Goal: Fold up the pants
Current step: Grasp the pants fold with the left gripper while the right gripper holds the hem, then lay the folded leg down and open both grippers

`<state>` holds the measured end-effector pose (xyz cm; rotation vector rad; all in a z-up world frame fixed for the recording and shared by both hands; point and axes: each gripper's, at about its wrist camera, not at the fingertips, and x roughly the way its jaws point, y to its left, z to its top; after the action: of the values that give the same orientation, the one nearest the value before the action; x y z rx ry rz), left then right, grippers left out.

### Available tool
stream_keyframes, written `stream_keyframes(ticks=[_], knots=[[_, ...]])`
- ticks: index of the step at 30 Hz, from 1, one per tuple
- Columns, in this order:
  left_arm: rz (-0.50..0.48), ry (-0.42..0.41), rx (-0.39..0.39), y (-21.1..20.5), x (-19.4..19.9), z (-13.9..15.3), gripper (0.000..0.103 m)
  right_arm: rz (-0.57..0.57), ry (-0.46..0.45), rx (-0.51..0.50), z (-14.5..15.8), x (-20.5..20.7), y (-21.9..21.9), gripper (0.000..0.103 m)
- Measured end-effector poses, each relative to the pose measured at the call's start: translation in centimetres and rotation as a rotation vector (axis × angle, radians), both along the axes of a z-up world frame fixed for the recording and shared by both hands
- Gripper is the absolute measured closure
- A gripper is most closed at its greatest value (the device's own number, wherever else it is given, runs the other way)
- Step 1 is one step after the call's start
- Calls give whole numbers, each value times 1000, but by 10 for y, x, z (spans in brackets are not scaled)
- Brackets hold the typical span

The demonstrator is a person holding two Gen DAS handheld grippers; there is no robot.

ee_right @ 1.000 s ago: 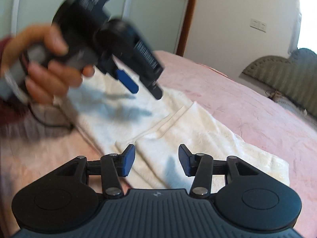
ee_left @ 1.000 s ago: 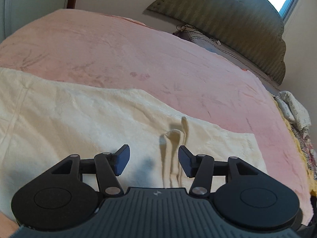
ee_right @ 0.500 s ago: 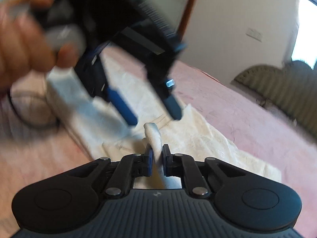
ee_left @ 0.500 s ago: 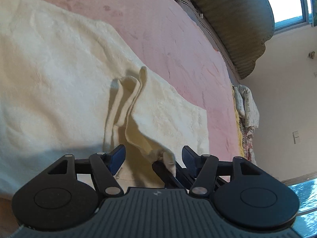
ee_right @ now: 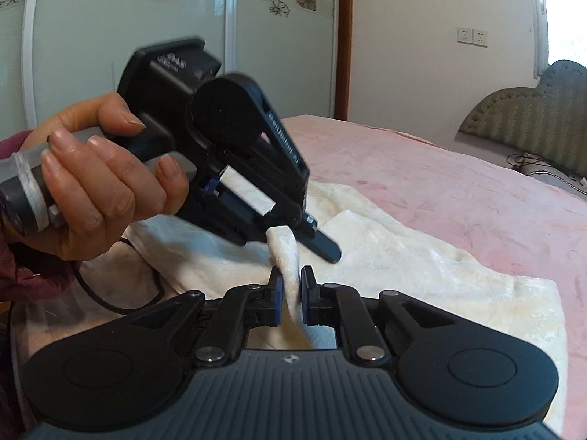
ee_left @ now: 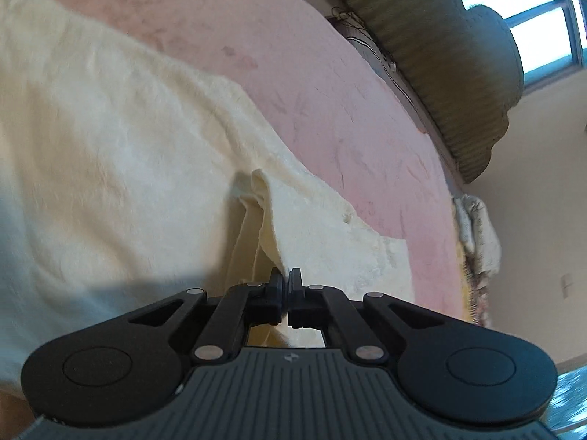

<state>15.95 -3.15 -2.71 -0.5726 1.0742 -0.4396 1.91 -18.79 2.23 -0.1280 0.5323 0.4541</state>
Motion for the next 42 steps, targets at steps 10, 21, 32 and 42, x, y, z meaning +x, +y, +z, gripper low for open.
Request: stream_keyframes(ticks=[10,21,32,42], knots=[[-43,12,69,-4,1,-18,100,29,90,256,15,-2,-49,80],[0,-113,240,8,-2,14,85,-111,126,119,-9,8,-32,80],[-99,-258,515,-50,7,7,68,-178,153,200,-11,19,-34,79],[-104,-285,563,-50,-3,7,55,-191,176,204,-21,26,-38,79]])
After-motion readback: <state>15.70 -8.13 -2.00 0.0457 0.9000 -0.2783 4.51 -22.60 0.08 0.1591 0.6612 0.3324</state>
